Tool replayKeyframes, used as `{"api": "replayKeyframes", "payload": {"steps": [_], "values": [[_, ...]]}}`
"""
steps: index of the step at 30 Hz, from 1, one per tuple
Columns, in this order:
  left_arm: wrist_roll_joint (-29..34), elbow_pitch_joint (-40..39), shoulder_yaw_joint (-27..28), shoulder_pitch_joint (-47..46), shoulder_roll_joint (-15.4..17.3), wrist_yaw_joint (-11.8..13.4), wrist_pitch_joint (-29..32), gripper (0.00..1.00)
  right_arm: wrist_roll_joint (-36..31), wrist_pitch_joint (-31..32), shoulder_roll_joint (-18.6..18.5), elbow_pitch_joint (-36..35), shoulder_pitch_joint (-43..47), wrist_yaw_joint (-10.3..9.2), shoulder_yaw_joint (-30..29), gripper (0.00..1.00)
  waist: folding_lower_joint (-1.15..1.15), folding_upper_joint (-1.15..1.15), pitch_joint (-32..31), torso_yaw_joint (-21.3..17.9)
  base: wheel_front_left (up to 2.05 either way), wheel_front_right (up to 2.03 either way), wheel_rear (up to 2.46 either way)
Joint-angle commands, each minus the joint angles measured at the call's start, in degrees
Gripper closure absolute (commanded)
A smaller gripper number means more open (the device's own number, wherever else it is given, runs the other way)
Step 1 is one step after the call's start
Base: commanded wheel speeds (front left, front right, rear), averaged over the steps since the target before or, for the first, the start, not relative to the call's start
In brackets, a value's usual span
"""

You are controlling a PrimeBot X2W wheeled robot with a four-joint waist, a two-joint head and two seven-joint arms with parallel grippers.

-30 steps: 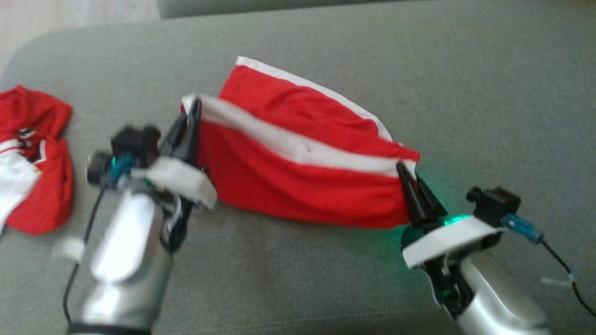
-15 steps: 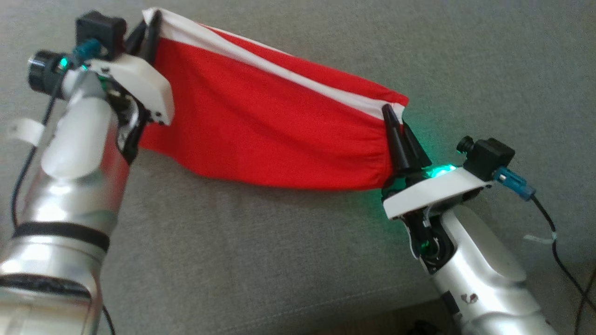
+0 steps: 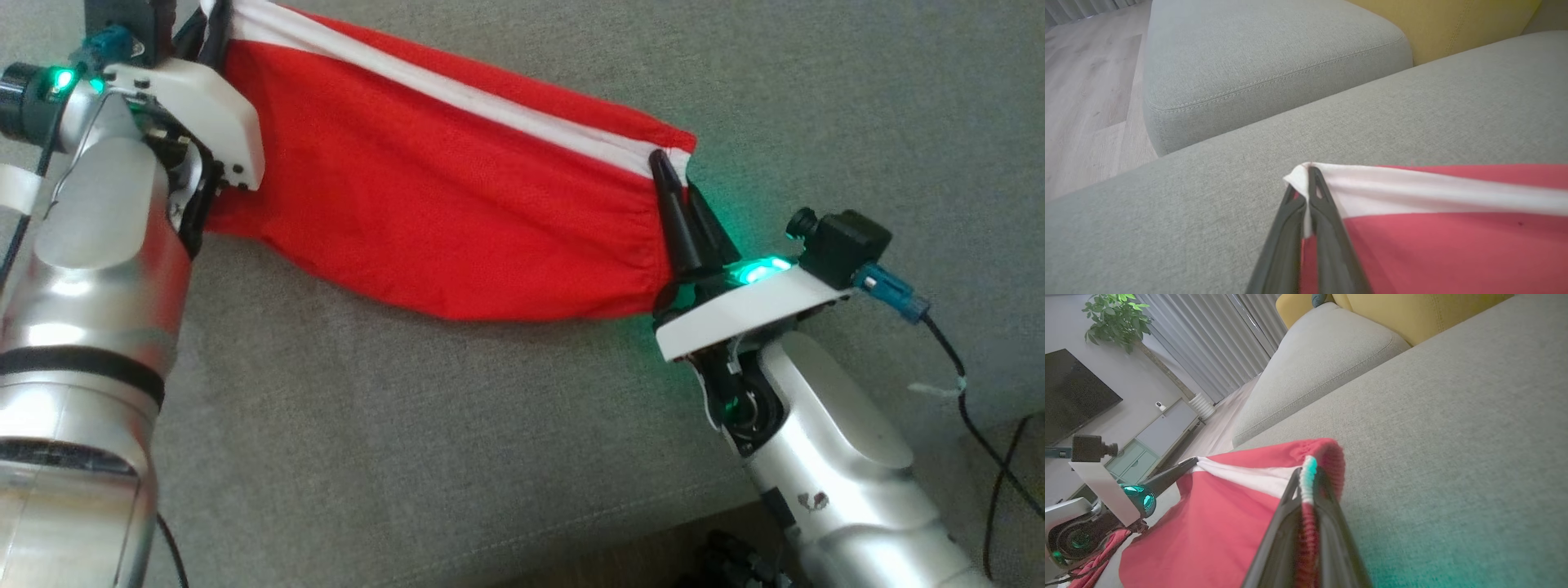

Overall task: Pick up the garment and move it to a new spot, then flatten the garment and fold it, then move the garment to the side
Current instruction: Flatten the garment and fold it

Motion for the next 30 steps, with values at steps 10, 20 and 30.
{"api": "replayKeyframes", "payload": {"steps": [10,20,30], "values": [[-1.2,0.6,-0.55,-1.93,0.04,-0.15,-1.56,1.0,0.53,-0.23,0.75,0.26,-2.69,0.37,1.72,0.54,-0.01,0.0,0.48,1.14,0.0,0.0,0.0],[-3.01,-2.78,1.29,1.25,-0.29,2.3,-1.66,0.0,-10.76,-0.23,0.75,-0.61,-0.89,0.37,-6.46,0.0,-0.01,0.0,-1.14,1.96,0.0,0.0,0.0],[-7.47,-1.29,5.2,10.4,-4.22,6.18,-1.67,0.0,-16.85,-0.23,0.75,-3.41,5.22,0.37,-13.41,0.0,-0.01,0.0,-4.28,3.12,0.0,0.0,0.0]]}}
